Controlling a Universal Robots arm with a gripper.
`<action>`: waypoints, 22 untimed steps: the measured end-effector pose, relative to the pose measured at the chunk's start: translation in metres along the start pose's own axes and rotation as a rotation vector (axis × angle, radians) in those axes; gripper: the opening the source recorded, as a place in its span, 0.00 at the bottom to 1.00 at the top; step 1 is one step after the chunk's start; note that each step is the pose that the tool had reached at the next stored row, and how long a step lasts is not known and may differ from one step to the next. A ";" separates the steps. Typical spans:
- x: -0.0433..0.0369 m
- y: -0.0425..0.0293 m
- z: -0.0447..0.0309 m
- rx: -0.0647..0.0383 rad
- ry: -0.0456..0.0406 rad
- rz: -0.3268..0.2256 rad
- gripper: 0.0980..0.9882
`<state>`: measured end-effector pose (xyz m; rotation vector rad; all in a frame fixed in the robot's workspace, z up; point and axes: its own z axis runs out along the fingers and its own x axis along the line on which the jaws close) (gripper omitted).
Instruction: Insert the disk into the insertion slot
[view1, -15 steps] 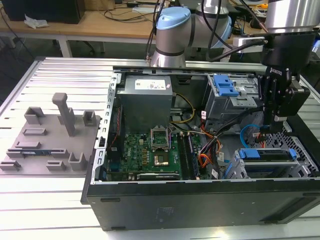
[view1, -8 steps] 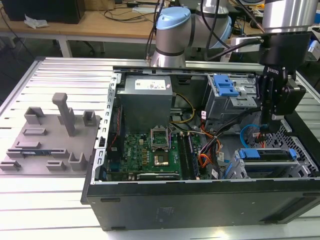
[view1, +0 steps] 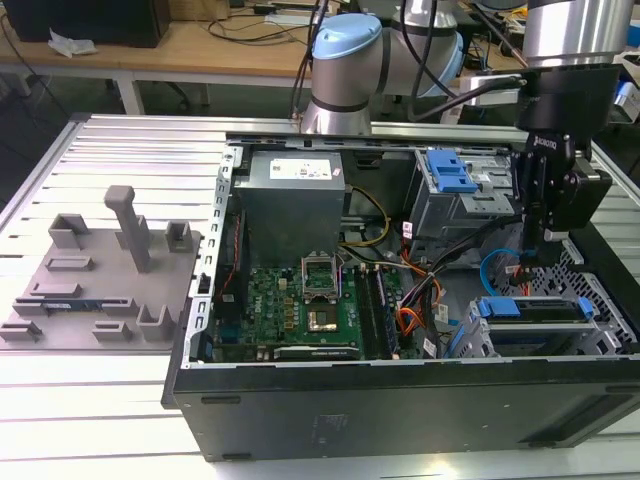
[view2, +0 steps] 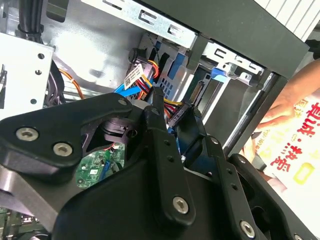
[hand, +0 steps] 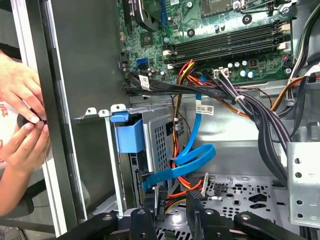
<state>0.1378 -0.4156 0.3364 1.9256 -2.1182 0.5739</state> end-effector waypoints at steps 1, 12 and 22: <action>-0.0007 0.0001 -0.0002 0.000 0.0001 0.000 0.32; -0.0008 -0.0009 -0.0001 0.001 0.0036 -0.001 0.32; -0.0012 -0.0008 0.0007 0.001 0.0098 -0.001 0.07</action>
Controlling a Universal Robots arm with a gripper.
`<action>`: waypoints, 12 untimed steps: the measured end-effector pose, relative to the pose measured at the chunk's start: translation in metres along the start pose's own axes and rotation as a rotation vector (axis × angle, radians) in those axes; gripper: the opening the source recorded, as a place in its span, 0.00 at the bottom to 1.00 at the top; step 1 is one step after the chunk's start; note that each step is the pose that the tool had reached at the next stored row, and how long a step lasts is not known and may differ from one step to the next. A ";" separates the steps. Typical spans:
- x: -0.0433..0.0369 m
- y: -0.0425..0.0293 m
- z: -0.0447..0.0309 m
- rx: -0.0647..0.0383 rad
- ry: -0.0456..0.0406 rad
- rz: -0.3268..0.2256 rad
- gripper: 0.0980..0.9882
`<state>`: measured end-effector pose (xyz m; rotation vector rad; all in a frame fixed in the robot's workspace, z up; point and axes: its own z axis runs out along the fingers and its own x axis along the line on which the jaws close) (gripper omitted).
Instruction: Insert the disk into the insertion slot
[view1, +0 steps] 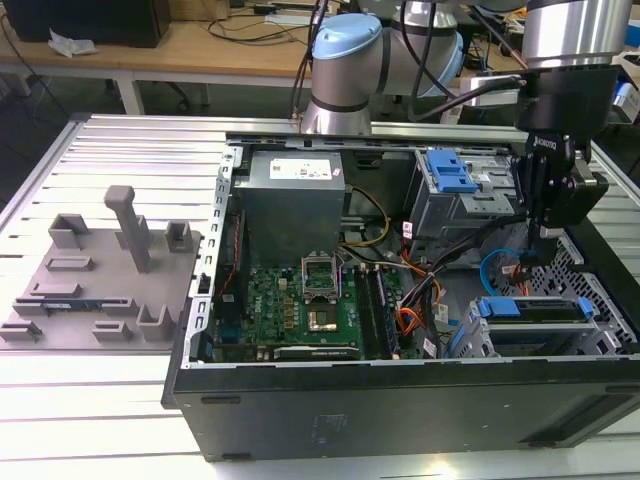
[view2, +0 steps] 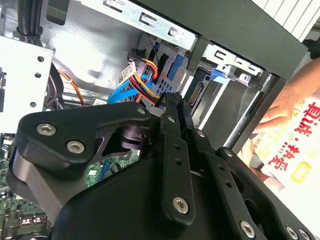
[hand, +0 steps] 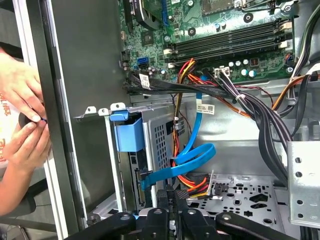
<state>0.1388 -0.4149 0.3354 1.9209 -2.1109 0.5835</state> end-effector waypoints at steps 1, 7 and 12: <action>0.0000 0.0000 0.0000 0.000 0.0001 0.000 0.07; 0.0001 -0.0048 0.0008 -0.036 0.0027 -0.018 0.07; 0.0036 -0.0146 0.0039 -0.095 0.0045 -0.046 0.07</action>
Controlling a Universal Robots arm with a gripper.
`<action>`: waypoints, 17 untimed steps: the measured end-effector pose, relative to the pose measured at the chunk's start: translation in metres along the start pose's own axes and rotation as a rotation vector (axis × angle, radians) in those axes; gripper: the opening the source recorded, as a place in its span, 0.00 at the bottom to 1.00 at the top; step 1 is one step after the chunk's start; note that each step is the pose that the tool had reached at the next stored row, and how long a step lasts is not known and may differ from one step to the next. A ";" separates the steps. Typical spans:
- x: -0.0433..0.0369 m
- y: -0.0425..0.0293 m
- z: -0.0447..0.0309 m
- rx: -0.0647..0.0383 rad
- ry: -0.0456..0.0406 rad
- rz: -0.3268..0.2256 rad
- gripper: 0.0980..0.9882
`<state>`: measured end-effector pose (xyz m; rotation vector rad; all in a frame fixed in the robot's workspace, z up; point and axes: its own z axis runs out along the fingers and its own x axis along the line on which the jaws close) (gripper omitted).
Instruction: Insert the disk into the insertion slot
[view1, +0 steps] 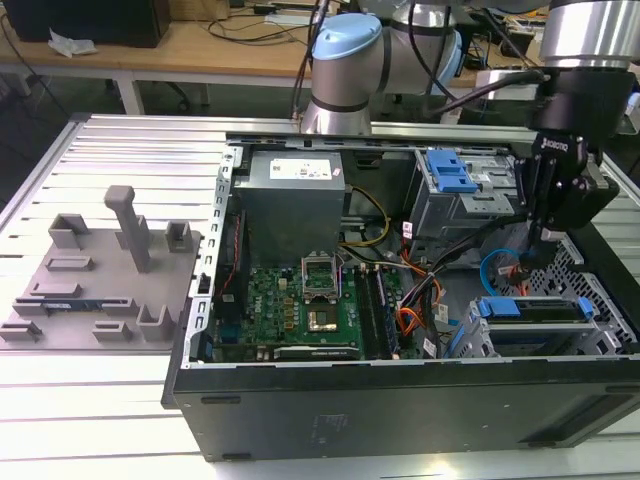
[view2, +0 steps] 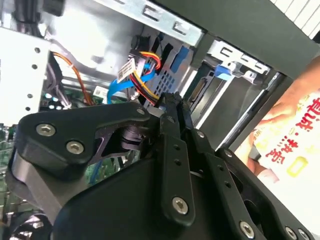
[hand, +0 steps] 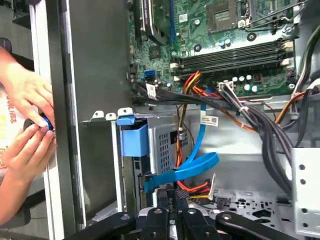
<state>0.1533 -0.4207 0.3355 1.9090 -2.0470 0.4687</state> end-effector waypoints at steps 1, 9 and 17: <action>0.0037 -0.0013 0.0015 -0.001 -0.0009 0.000 0.07; 0.0131 -0.0100 0.0045 -0.011 -0.1299 -0.001 0.07; 0.0223 -0.0136 0.0019 -0.019 -0.2449 -0.001 0.07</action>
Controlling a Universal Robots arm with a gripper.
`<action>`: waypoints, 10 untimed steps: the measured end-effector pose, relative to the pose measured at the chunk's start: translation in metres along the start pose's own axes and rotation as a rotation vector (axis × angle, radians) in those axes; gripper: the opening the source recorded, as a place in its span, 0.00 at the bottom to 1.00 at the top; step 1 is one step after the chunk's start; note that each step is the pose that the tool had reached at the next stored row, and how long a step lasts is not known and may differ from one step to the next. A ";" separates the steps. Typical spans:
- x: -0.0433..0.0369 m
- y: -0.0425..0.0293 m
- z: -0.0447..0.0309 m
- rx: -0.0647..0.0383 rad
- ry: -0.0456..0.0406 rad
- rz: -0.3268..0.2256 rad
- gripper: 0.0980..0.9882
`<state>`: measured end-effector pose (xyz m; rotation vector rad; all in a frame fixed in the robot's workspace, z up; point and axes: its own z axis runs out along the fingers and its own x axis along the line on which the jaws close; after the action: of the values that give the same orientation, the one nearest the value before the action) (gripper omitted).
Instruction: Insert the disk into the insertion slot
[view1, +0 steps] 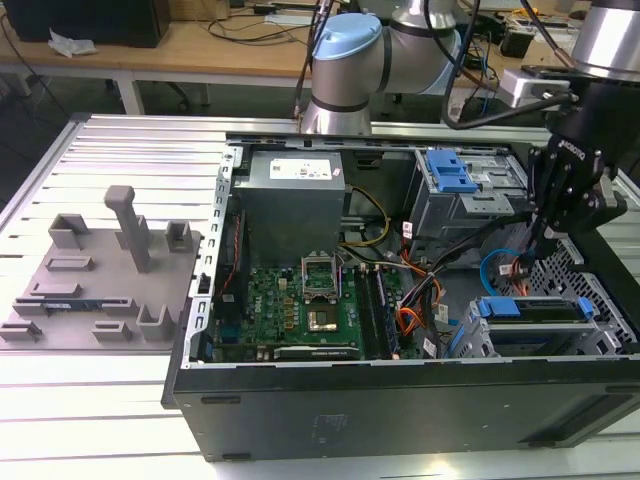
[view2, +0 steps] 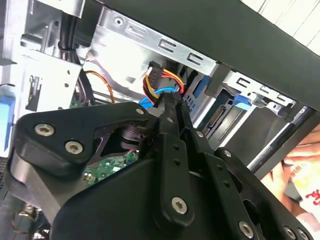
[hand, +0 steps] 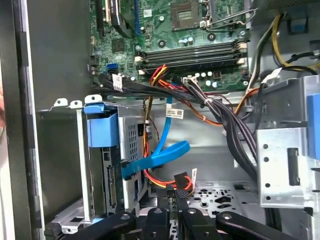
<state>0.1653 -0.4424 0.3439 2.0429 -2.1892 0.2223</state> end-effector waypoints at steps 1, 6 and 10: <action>0.0026 -0.0001 -0.0007 -0.001 -0.0103 0.000 0.07; 0.0175 -0.0012 0.0022 -0.004 -0.0574 0.000 0.07; 0.0372 -0.0026 0.0062 -0.013 -0.0583 -0.002 0.07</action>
<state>0.1653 -0.4802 0.3454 2.0696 -2.2164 0.1500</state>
